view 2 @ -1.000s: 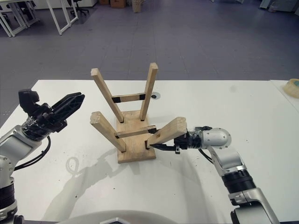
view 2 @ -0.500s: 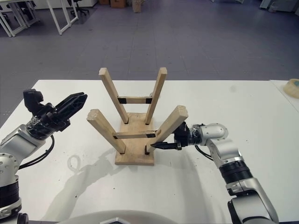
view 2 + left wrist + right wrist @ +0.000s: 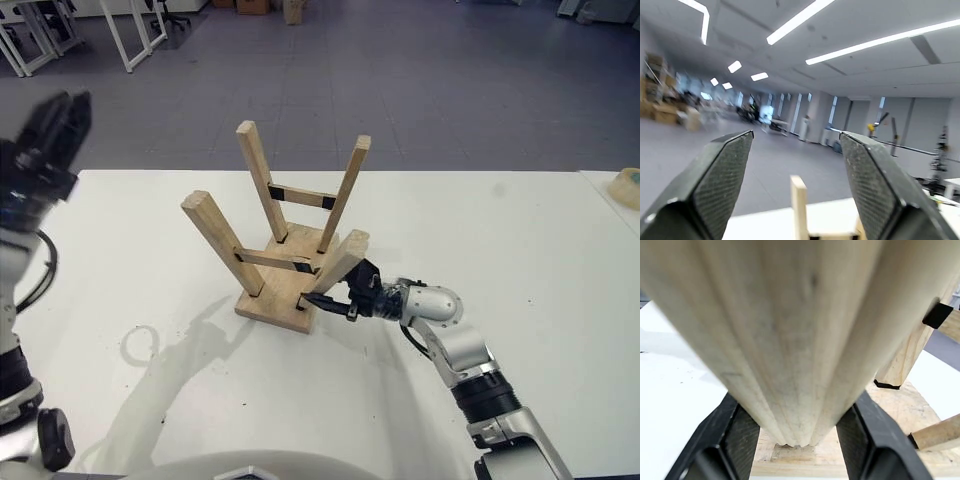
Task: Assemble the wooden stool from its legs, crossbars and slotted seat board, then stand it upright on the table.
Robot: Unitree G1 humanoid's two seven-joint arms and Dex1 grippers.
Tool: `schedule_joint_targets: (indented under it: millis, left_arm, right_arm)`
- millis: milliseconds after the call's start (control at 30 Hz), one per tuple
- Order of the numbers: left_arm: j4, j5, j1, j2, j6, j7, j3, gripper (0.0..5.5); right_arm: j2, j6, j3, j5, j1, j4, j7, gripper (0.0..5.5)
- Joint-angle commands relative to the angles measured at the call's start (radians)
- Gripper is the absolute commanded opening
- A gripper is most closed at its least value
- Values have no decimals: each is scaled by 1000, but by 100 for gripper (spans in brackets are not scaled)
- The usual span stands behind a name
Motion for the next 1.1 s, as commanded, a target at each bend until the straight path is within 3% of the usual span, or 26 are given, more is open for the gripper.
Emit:
schedule_joint_targets:
  millis: [33, 300, 533, 700, 900, 1100]
  left_arm:
    - [-142, 73, -124, 41, 25, -4, -122, 318]
    - [-220, 499, -62, 51, 42, -43, -580, 318]
    - [-144, 698, 14, -2, -19, -83, -722, 318]
    - [-88, 820, -45, -79, -36, -119, -843, 318]
    - [-15, 1178, -33, 32, 58, -176, -1084, 318]
    - [-5, 1271, 90, 17, 134, -168, -1110, 318]
  right_arm:
    - [-42, 327, 75, -85, 67, -56, -86, 202]
    - [-50, 459, 126, -198, 3, -81, -206, 202]
    - [-52, 485, 114, -186, -12, -94, -212, 202]
    - [-50, 484, 123, -194, -24, -74, -208, 202]
    - [-33, 536, 107, -160, -46, -119, -221, 202]
    - [-31, 563, 105, -155, -39, -135, -229, 202]
